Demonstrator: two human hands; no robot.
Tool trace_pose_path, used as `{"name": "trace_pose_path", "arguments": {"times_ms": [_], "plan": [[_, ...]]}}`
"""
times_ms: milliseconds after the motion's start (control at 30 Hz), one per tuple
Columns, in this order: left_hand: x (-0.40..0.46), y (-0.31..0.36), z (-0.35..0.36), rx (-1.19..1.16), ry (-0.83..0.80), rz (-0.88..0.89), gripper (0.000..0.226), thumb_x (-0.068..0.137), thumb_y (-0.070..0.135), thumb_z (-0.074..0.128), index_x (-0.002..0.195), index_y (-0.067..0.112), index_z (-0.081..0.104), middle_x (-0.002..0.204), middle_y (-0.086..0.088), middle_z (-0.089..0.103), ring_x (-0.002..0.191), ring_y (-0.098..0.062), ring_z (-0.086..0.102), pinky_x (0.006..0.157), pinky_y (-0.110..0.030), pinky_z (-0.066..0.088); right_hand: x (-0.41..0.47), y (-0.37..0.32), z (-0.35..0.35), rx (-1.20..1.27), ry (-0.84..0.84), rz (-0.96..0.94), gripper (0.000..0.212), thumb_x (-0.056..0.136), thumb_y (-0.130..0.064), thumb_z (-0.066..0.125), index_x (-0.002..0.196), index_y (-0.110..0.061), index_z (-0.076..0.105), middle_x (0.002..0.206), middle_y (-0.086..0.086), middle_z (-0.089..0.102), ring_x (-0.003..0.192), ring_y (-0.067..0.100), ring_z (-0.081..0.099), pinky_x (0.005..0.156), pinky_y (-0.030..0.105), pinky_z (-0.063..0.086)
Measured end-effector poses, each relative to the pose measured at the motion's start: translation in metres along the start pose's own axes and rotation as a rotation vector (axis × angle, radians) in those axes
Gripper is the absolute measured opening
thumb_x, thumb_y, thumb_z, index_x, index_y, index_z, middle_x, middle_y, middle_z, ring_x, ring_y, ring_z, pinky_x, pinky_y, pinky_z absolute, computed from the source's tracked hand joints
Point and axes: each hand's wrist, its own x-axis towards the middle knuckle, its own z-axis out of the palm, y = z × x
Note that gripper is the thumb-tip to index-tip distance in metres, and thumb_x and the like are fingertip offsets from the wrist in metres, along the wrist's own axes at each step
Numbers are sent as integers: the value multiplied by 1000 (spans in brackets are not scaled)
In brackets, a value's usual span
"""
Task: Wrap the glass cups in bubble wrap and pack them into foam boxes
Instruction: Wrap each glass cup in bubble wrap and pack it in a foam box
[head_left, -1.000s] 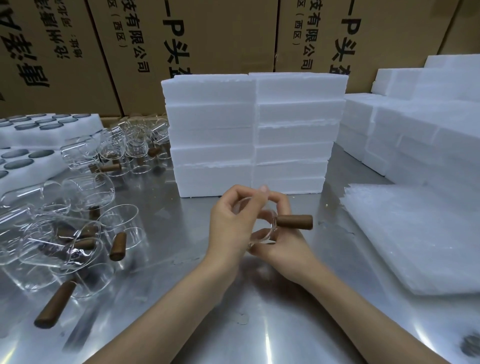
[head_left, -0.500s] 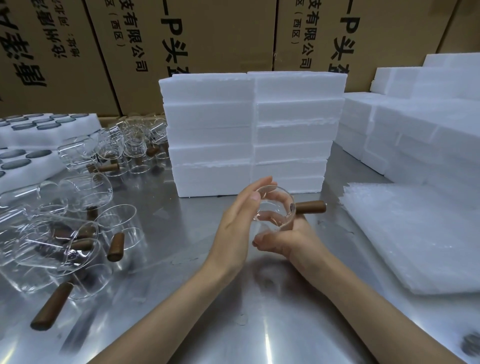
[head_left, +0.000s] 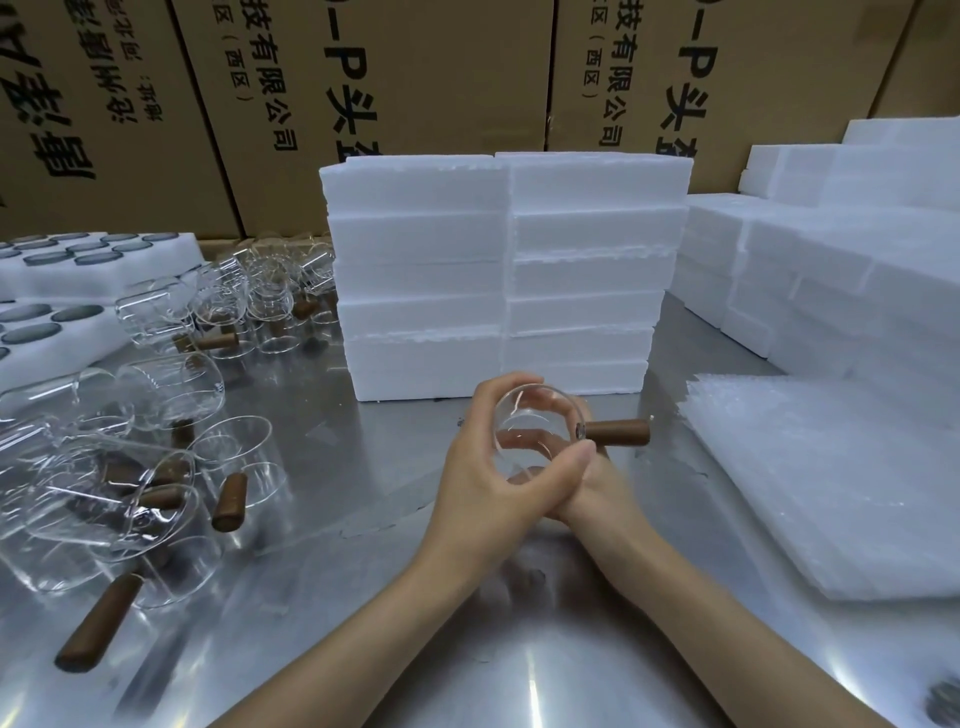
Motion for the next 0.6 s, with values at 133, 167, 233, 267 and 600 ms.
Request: {"name": "trace_pose_path", "arguments": {"times_ms": [133,167,233,267,600], "plan": [[-2,1,3,-22,42,-18,64,59,40,79,113,24,49,104,18,66,108,-4,60,92,-18,45,-1,0,1,-128,16,-48,46,80,3,64,116,-19,47,89,-8,68,82,1,67,72,23,55],[-2,0,3,-14,41,-28,69,57,44,77,117,26,46,107,20,65,111,-3,58,94,-20,45,-1,-1,1,-149,0,-51,46,82,3,62,120,-16,46,89,-9,67,77,-1,66,67,19,54],[-4,-1,3,6,48,-25,77,57,47,77,123,31,40,118,17,60,117,-5,55,98,-22,44,-2,-3,1,-136,-20,-64,47,83,2,63,121,-17,44,93,-8,67,61,0,64,58,14,49],[-5,-2,4,11,56,-17,79,58,47,77,125,34,38,124,15,57,120,-6,53,98,-21,44,-2,-3,1,-106,-12,-68,48,81,1,64,118,-20,43,94,-6,68,55,3,61,56,15,48],[-4,1,13,-329,276,-256,66,62,50,83,119,35,53,104,17,68,103,2,62,81,-22,54,-3,9,10,-186,41,-252,54,69,-23,70,110,-33,37,97,-19,67,81,2,68,61,16,51]]}}
